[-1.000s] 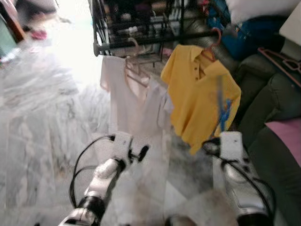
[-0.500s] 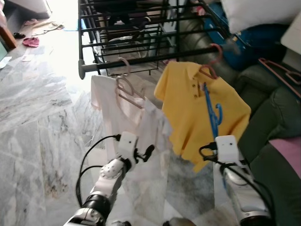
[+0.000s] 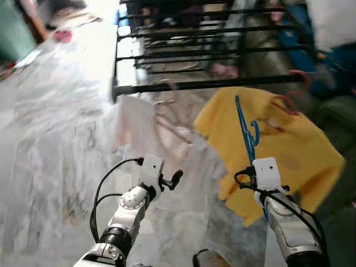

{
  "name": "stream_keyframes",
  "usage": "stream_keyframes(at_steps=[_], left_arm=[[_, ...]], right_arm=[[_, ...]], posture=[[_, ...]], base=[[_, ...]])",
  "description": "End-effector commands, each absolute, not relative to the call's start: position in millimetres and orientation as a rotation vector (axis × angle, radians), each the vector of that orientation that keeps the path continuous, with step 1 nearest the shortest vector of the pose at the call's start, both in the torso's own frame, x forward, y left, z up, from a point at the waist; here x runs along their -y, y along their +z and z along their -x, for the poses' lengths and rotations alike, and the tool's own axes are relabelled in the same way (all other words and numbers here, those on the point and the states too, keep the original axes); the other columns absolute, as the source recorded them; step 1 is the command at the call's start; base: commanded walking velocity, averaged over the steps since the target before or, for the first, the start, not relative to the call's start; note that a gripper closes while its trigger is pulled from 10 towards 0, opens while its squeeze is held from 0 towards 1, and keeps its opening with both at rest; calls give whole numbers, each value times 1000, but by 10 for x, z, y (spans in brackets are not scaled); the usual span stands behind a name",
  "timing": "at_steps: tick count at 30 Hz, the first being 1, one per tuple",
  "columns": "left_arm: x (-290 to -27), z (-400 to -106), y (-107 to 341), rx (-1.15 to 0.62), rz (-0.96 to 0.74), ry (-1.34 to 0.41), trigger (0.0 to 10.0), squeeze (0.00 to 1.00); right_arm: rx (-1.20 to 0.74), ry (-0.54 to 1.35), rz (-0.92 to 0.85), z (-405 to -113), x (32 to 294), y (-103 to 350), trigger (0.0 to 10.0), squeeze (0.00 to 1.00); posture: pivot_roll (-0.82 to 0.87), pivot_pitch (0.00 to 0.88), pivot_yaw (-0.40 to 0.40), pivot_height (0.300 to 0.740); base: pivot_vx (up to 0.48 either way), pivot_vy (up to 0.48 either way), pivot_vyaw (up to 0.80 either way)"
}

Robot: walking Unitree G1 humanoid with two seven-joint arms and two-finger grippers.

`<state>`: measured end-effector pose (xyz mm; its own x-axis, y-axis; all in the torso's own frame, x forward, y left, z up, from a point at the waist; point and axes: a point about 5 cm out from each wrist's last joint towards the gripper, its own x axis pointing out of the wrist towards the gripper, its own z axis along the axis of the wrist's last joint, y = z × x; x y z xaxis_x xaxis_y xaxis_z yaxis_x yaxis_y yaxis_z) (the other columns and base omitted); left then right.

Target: Hang hanger

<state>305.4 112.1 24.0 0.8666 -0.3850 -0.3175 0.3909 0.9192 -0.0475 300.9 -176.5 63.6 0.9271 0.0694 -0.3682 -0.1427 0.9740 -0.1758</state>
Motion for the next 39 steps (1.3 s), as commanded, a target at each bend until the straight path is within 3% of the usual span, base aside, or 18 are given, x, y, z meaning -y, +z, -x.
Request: stream_keyframes(at_steps=[1, 17, 25, 34, 39], left_arm=[[-1065, -3011, 189, -352, -17, -417, 10000, 0], [-1176, -2922, 123, -374, -50, -442, 10000, 0], [-1236, -2904, 121, -374, -50, -445, 10000, 0], [-1241, -2875, 119, -370, -58, -463, 10000, 0], [-1238, -2860, 117, -374, -62, -466, 10000, 0]], right_arm=[[-361, 122, 192, -3022, 1853, 684, 10000, 0], [-260, 119, 167, -3512, 1971, 1196, 10000, 0], [-296, 80, 111, -3687, 1996, 1300, 10000, 0], [-326, 48, 33, -3820, 1942, 1378, 10000, 0], [-406, 79, -17, -3823, 1755, 1240, 10000, 0]], posture=[[-240, 158, 15, 740], [-203, 177, 27, 740], [-187, 189, 31, 740], [-180, 199, 28, 740], [-170, 199, 19, 740]], base=[[0, 0, 0], [0, 0, 0], [0, 0, 0], [0, 0, 0], [0, 0, 0]])
